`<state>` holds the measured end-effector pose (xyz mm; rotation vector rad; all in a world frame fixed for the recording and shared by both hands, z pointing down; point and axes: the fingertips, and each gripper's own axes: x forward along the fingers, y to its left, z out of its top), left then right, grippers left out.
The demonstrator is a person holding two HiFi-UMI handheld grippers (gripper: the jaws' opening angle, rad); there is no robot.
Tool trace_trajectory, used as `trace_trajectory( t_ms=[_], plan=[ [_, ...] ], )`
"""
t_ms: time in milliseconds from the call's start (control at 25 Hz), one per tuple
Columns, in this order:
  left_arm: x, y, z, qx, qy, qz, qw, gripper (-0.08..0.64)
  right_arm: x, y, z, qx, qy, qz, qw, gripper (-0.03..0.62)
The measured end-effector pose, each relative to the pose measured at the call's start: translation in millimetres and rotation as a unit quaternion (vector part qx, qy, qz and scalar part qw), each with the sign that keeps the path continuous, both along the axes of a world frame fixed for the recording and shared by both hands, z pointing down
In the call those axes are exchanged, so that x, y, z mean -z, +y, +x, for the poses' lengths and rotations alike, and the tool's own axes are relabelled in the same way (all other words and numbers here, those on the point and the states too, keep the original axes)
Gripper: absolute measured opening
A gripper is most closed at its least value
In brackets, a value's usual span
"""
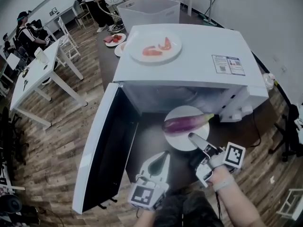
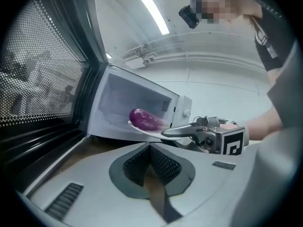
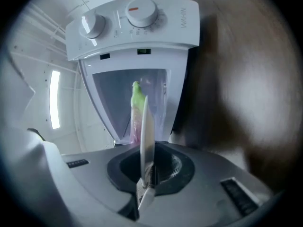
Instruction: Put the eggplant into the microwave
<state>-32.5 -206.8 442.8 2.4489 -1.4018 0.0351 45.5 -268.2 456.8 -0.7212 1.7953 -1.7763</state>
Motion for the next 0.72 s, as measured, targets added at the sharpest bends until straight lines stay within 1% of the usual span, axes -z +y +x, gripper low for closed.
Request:
trace_trajectory(
  t_ms=[160, 240, 440, 720],
  plan=[
    [-0.5, -15.1, 4.7, -0.002, -0.025, -0.001, 0.9997, 0.000, -0.7, -18.3, -3.8, -0.004, 0.000, -0.001, 1.000, 0.017],
    [-2.6, -23.5, 9.3, 0.000, -0.027, -0.002, 0.9996, 0.000, -3.1, -24.9, -4.5, -0.006, -0.001, -0.005, 1.000, 0.018],
    [-4.2, -43.2, 17.0, 0.014, 0.009, -0.001, 0.9999, 0.000, -8.8, -39.2, -7.3, -0.007, 0.000, -0.010, 1.000, 0.018],
    [-11.8, -55.4, 17.6, 0.022, 0.014, -0.007, 0.9996, 0.000, -17.2, -52.0, -11.1, -0.006, 0.006, -0.015, 1.000, 0.018]
  ],
)
